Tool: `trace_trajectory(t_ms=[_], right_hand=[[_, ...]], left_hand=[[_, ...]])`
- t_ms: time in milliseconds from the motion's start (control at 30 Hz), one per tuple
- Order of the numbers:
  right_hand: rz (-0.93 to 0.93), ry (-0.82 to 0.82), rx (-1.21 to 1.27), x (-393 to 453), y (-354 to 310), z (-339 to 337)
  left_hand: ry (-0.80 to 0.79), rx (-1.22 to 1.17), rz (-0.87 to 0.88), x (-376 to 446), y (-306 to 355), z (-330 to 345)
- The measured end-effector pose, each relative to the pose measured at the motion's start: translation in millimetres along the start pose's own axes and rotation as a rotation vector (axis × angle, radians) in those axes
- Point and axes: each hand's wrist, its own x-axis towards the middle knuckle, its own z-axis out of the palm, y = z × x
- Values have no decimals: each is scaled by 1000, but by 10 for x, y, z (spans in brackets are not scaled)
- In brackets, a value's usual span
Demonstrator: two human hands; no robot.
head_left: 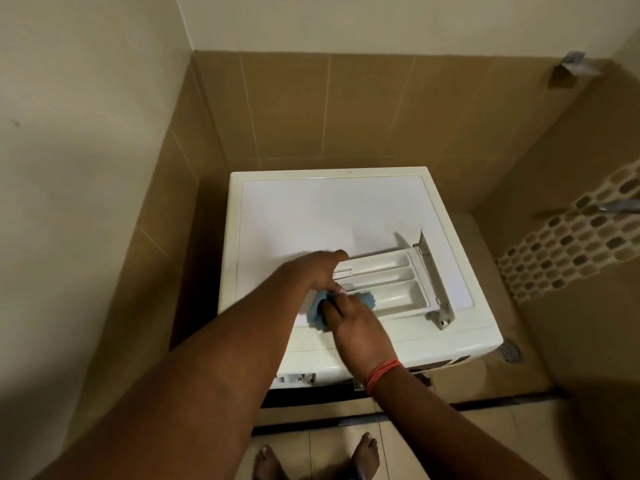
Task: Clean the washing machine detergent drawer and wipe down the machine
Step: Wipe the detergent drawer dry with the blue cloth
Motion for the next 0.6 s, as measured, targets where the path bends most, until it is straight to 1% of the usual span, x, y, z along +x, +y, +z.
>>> trace_trajectory(t_ms=[67, 167, 233, 300, 400, 467, 500, 533, 600], right_hand=[[21, -62, -14, -56, -28, 125], [81, -71, 14, -22, -62, 175], [82, -84, 30, 50, -81, 178], [54, -108, 36, 109, -38, 204], [-16, -177, 128, 83, 52, 240], [-15, -199, 117, 7, 105, 202], [-26, -177, 122, -26, 148, 173], [-54, -161, 167, -40, 187, 114], [-83, -204, 319, -31, 265, -50]], left_hand=[[-20, -19, -5, -17, 2, -23], [-18, -15, -24, -16, 10, 20], [-4, 46, -37, 3, 25, 50], [23, 138, -48, 13, 56, 67], [74, 223, -41, 12, 96, 75], [84, 223, -50, 14, 103, 89], [87, 207, -57, 13, 100, 99], [88, 193, -65, 12, 102, 105], [93, 177, -71, 13, 100, 127]])
